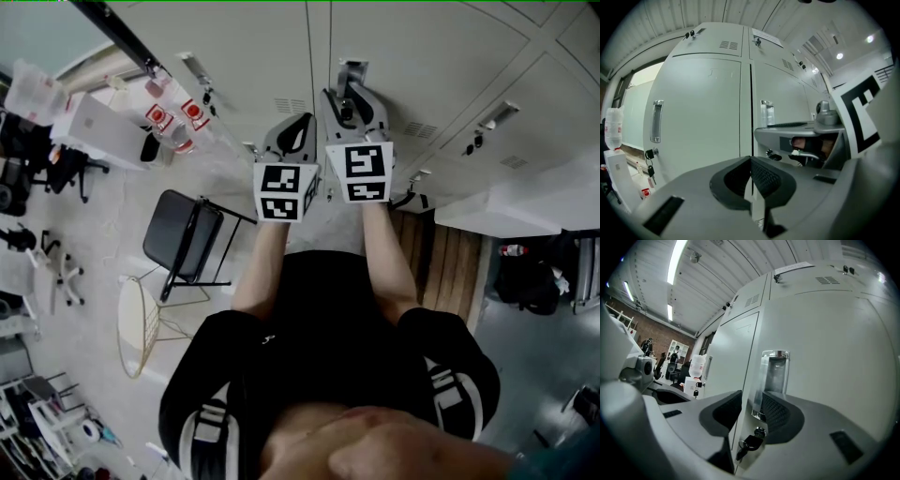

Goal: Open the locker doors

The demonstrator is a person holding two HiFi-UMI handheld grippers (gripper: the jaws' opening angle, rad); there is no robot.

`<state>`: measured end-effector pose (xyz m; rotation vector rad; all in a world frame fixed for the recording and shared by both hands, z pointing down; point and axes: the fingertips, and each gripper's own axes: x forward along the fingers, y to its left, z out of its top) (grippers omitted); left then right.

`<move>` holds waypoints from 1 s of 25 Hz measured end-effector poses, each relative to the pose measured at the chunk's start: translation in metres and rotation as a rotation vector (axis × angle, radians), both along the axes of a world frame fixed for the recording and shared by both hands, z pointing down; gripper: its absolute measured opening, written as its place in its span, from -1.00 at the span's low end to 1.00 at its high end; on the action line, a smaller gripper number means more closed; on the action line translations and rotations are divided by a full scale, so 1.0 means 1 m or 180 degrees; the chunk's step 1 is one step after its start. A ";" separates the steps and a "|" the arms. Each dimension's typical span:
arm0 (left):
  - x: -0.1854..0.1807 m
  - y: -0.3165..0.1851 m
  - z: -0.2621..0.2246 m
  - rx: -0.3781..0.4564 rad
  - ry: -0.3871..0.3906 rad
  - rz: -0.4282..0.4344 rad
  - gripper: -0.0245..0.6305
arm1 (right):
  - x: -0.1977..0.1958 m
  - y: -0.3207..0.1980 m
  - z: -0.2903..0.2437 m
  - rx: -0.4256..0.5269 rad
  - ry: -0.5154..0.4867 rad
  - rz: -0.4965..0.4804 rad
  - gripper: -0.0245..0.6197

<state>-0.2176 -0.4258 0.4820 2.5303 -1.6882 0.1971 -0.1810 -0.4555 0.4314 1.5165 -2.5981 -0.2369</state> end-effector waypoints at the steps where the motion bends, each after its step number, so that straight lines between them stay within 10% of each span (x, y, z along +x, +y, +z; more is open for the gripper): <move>1: 0.000 0.001 0.002 -0.0018 0.0013 -0.0004 -0.90 | 0.000 0.003 0.000 0.0004 -0.0018 -0.0022 -0.50; 25: 0.013 0.054 0.017 -0.0144 0.0219 0.0180 -0.90 | 0.013 0.071 -0.005 -0.0155 -0.0435 -0.0020 -0.50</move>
